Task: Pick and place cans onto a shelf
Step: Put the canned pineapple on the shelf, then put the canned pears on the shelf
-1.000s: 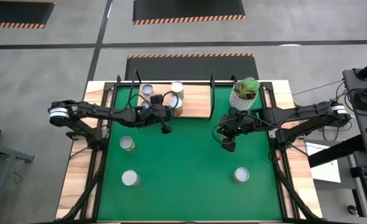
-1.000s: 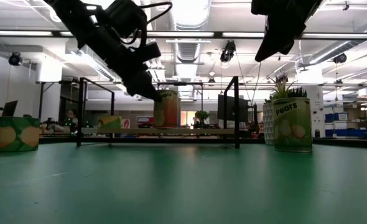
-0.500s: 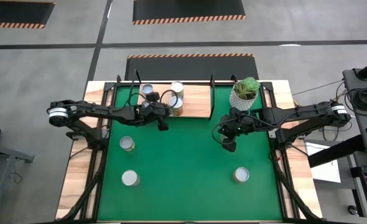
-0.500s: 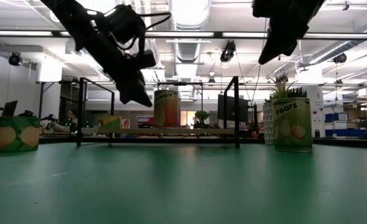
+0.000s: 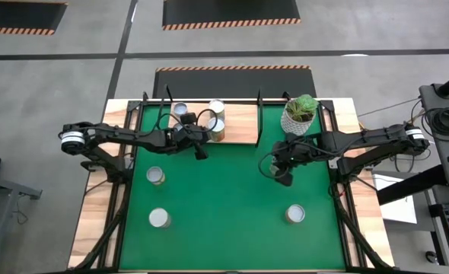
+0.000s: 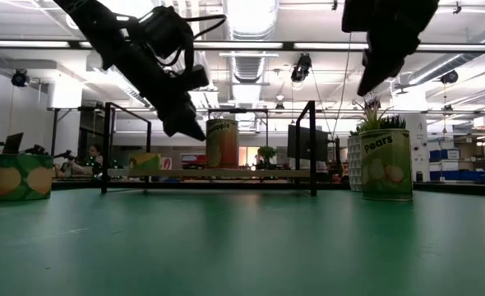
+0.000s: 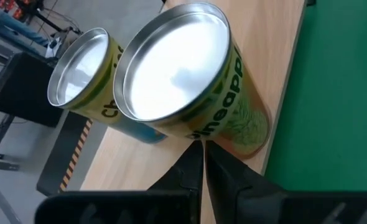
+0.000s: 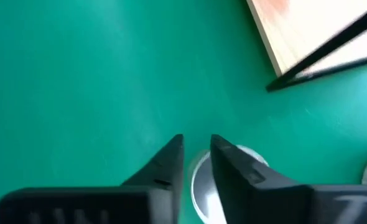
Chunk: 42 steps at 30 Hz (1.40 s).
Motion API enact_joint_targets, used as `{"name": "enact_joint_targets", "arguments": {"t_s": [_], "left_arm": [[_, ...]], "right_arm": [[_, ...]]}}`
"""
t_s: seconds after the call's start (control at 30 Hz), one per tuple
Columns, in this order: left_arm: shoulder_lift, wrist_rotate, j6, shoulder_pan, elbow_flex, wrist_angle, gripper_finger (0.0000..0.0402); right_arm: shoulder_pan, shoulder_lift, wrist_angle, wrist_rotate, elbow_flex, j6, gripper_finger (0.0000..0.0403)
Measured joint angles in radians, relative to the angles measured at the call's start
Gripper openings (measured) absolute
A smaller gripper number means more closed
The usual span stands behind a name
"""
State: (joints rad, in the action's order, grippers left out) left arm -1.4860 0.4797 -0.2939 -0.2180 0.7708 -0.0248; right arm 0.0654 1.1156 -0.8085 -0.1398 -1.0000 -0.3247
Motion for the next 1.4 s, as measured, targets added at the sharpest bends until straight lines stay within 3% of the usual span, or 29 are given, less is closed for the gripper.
{"name": "enact_joint_targets", "arguments": {"t_s": [0.37,0.57,0.87,1.13,1.4], "left_arm": [[0.001,0.0,0.003,0.001,0.0,0.022,0.0],[0.002,0.0,0.007,0.001,0.0,0.025,0.0],[0.002,0.0,0.007,0.001,0.0,0.025,0.0],[0.002,0.0,0.008,0.001,0.001,0.025,0.0],[0.002,-0.001,0.008,0.001,0.001,0.025,0.0]], "right_arm": [[0.0,0.0,-0.139,0.007,0.0,-0.027,0.0271],[0.002,0.0,-0.178,0.008,0.019,-0.015,0.0336],[0.002,0.0,-0.166,-0.001,0.112,-0.055,0.0352],[0.002,0.0,0.031,-0.045,0.221,-0.051,0.0352],[0.0,0.0,0.069,-0.097,0.233,-0.083,0.032]]}}
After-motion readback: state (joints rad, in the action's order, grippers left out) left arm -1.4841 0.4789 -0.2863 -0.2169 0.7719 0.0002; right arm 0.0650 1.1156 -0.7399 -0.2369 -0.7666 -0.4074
